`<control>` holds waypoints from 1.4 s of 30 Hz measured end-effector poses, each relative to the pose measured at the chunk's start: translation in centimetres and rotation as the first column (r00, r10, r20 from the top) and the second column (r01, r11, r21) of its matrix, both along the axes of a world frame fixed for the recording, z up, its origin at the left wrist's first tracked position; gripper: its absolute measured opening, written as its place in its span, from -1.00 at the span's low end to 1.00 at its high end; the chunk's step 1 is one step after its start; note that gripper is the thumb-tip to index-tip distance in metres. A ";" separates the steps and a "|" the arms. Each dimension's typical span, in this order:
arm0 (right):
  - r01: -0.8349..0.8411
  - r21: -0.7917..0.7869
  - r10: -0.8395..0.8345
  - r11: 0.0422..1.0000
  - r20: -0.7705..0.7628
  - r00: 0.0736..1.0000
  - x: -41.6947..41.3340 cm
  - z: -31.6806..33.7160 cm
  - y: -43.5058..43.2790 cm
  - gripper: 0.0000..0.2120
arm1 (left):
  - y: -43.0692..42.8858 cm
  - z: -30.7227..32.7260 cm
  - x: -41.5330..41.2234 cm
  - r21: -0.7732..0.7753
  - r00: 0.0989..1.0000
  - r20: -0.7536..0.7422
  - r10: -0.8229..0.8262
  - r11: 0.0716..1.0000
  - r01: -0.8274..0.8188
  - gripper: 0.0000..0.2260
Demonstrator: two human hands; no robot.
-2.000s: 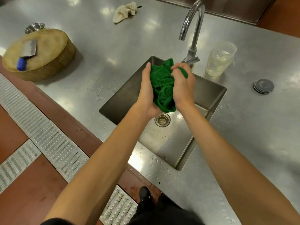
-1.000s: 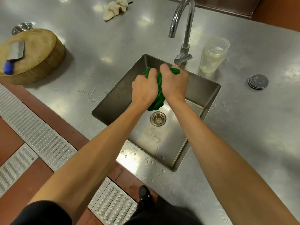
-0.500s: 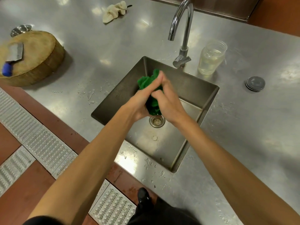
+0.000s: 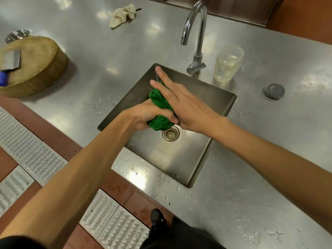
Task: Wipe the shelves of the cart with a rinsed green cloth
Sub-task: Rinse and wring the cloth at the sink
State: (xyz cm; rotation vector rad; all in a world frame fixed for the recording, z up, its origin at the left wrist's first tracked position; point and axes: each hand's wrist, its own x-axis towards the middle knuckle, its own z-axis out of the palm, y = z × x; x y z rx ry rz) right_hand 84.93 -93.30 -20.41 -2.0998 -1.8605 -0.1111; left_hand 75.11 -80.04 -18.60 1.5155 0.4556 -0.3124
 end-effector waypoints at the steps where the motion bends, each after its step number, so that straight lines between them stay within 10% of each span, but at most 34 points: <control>1: 0.016 -0.010 -0.015 1.000 0.008 1.000 0.0 0.3 0.1 0.14 | -0.1 0.2 0.1 0.036 1.000 -0.002 -0.016 0.999 0.017 -0.61; 11: 0.309 -0.171 -0.252 0.936 0.292 0.923 -0.6 1.2 0.9 -0.11 | 0.1 1.5 2.1 0.524 0.972 -0.130 -0.195 0.819 0.235 -0.75; 18: 0.326 -0.403 -0.395 0.855 -0.099 0.913 0.5 1.9 1.5 -0.51 | -0.8 -0.4 2.5 0.882 0.987 -0.158 -0.036 0.443 0.158 -0.69; 29: 0.061 -0.692 -0.491 0.719 -0.444 0.750 3.9 2.4 2.1 -0.74 | -1.6 -1.7 2.0 0.977 0.977 -0.048 -0.205 0.196 0.089 -0.77; 33: 0.137 -0.541 -0.460 0.830 -0.524 0.717 3.8 0.6 2.2 -0.77 | -0.7 -1.2 2.7 0.995 0.965 -0.042 -0.257 0.079 0.064 -0.81; 38: 0.299 -0.248 -0.374 0.921 -0.356 0.856 2.6 -1.2 1.0 0.11 | 1.2 -2.2 2.5 0.936 0.996 0.033 -0.078 0.353 -0.004 -0.75; 42: 0.274 0.060 -0.264 0.960 -0.140 0.954 1.5 -1.9 -1.7 0.01 | 1.9 -3.1 1.7 0.714 0.983 0.089 0.161 0.677 -0.176 -0.70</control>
